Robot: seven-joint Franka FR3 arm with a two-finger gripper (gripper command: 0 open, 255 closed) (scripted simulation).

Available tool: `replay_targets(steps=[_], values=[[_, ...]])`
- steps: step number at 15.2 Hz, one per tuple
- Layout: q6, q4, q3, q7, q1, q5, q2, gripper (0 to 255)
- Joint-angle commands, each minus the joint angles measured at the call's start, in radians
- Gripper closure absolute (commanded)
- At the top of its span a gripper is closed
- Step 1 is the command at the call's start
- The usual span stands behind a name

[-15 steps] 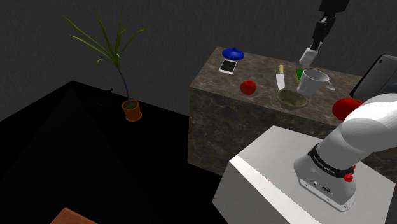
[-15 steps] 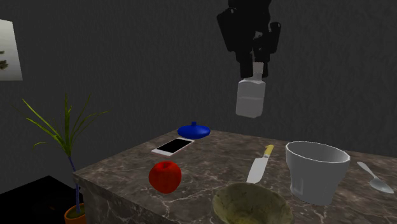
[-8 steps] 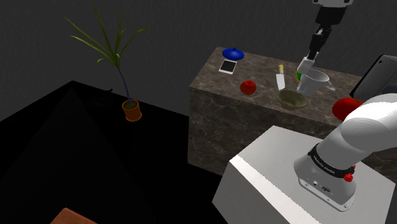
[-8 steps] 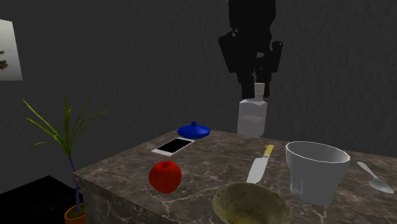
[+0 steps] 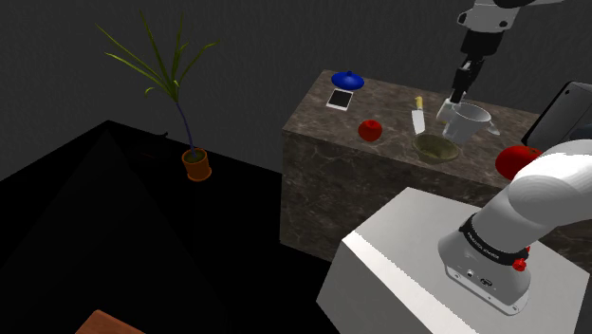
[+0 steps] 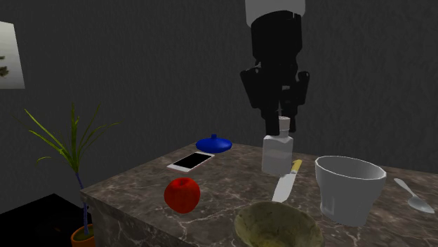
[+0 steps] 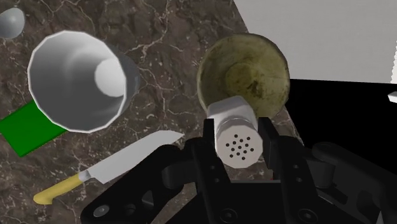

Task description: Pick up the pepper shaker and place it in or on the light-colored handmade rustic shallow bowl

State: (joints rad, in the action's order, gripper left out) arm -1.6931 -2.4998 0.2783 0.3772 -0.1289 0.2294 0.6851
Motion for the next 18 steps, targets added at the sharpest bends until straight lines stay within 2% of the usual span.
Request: replay_targets(steps=[1, 4, 12, 13, 18], values=[[-0.028, -0.027, 0.004, -0.003, -0.001, 0.004, -0.001, 255], [-0.074, -0.066, 0.012, -0.005, -0.003, 0.01, -0.008, 255], [-0.074, -0.066, 0.012, -0.006, -0.003, 0.01, -0.008, 255], [-0.074, -0.066, 0.012, -0.006, -0.003, 0.01, -0.008, 0], [-0.074, -0.066, 0.012, -0.006, -0.003, 0.01, -0.008, 0]])
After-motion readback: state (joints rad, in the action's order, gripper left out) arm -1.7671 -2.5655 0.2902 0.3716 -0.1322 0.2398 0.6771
